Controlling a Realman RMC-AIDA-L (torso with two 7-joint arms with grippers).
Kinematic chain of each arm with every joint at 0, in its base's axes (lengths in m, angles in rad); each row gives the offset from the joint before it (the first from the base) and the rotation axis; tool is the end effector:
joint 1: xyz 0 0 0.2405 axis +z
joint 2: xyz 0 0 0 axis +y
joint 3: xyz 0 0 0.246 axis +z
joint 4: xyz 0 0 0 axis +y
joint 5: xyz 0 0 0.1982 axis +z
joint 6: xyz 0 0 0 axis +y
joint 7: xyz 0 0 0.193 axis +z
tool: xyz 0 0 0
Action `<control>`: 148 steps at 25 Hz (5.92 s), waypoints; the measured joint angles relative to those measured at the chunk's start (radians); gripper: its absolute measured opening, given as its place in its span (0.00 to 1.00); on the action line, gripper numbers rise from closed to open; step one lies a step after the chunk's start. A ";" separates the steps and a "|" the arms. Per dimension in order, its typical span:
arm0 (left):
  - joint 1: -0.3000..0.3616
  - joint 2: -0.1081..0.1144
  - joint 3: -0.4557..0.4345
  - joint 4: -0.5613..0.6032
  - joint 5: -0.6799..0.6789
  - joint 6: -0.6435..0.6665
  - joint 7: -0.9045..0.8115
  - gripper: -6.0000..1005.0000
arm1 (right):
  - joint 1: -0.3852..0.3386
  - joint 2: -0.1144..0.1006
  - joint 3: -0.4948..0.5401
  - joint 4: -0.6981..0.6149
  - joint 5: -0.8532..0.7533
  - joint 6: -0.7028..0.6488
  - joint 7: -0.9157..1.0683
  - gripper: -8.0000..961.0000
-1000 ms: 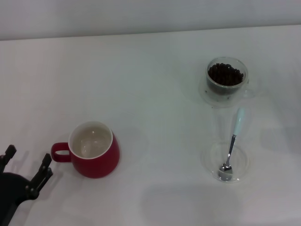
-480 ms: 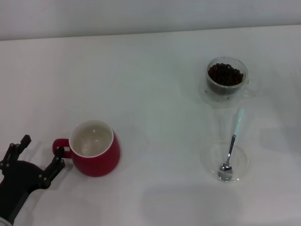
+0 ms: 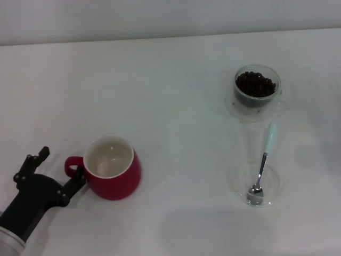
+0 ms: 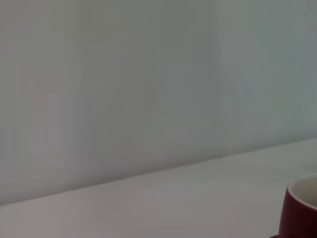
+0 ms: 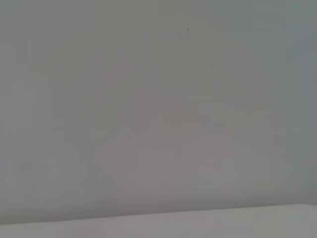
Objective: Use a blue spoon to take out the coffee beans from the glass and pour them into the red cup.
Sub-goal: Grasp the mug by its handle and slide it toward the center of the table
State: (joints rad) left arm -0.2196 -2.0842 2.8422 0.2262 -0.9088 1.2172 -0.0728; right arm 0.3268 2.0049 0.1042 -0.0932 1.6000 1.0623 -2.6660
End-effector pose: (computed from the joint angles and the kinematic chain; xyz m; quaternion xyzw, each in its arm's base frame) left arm -0.3103 0.2598 -0.0980 -0.8240 -0.2079 -0.2433 0.4675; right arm 0.4279 0.3185 0.0597 -0.6309 0.3610 0.2133 0.6528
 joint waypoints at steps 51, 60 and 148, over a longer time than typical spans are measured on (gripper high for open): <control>-0.127 -0.003 0.002 0.084 0.144 -0.165 0.003 0.12 | 0.010 0.000 0.000 0.001 0.000 -0.007 -0.009 0.90; -0.197 -0.004 0.002 0.093 0.196 -0.184 0.003 0.11 | 0.011 -0.002 0.000 -0.011 0.005 0.013 -0.001 0.90; -0.491 -0.013 -0.009 0.243 0.240 -0.541 0.132 0.32 | 0.004 -0.002 0.000 -0.024 0.012 0.071 -0.004 0.90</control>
State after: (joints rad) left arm -0.7102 -2.0969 2.8335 0.4697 -0.6687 0.6767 0.0589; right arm 0.3309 2.0034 0.1043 -0.1174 1.6122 1.1336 -2.6697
